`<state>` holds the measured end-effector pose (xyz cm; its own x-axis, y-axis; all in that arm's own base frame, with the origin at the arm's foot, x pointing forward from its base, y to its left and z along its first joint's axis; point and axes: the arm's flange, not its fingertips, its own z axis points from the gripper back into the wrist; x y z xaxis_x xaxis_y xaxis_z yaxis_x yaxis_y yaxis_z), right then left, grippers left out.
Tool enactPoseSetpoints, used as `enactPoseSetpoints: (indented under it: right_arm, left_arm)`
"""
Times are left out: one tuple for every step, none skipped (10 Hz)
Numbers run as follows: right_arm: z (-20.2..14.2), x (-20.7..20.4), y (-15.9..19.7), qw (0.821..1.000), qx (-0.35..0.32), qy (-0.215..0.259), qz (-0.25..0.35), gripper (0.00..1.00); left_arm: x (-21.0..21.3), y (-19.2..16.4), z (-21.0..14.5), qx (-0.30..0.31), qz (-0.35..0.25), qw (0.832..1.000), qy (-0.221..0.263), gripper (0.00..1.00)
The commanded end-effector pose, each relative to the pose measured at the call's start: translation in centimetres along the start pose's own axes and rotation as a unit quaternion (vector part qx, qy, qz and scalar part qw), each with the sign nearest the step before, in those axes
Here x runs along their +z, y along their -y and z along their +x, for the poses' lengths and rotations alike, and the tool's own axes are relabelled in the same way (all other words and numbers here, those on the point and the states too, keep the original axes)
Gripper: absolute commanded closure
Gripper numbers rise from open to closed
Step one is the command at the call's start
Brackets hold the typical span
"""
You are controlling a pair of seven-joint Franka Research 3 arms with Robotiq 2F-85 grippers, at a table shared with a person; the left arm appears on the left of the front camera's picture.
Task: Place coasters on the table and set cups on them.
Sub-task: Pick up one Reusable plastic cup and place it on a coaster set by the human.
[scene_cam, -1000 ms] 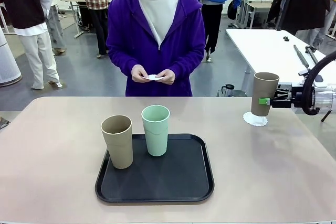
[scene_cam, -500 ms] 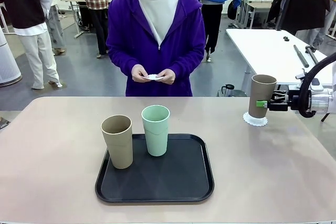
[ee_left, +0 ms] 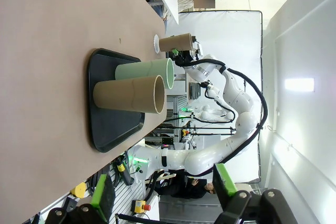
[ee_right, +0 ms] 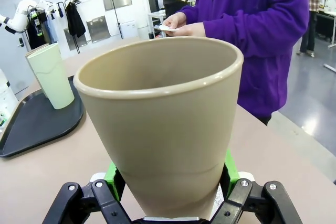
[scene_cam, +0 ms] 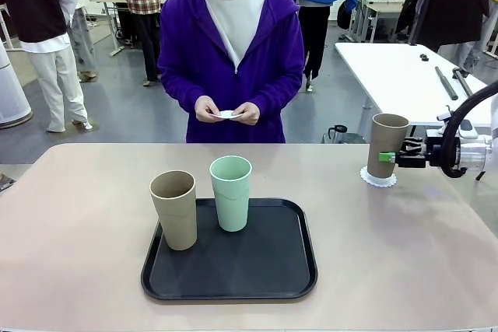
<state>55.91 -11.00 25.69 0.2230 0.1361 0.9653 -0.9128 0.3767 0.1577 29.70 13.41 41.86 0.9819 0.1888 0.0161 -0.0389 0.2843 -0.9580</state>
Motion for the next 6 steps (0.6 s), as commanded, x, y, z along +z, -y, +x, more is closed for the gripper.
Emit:
enactPoseSetpoints:
  right_arm:
    - [-0.49,0.13,0.37,1.0,0.013,0.014,0.003,0.15]
    - [-0.65,0.17,0.4,1.0,0.014,0.015,0.003,0.15]
    - [-0.8,0.14,0.5,1.0,0.015,0.017,0.002,0.15]
    - [-0.88,0.16,0.54,1.0,0.017,0.018,0.003,0.15]
    - [-0.9,0.13,0.58,1.0,0.017,0.018,0.003,0.15]
    - [-0.88,0.08,0.68,1.0,0.017,0.019,0.004,0.15]
  left_arm:
    - [0.15,0.03,-0.13,-0.002,-0.004,1.0,0.003,0.0]
    - [0.15,0.03,-0.13,-0.002,-0.004,1.0,0.003,0.0]
    - [0.15,0.03,-0.13,-0.002,-0.004,1.0,0.003,0.0]
    - [0.15,0.03,-0.13,-0.002,-0.004,1.0,0.003,0.0]
    - [0.15,0.03,-0.13,-0.002,-0.004,1.0,0.003,0.0]
    - [0.15,0.03,-0.13,-0.002,-0.004,1.0,0.003,0.0]
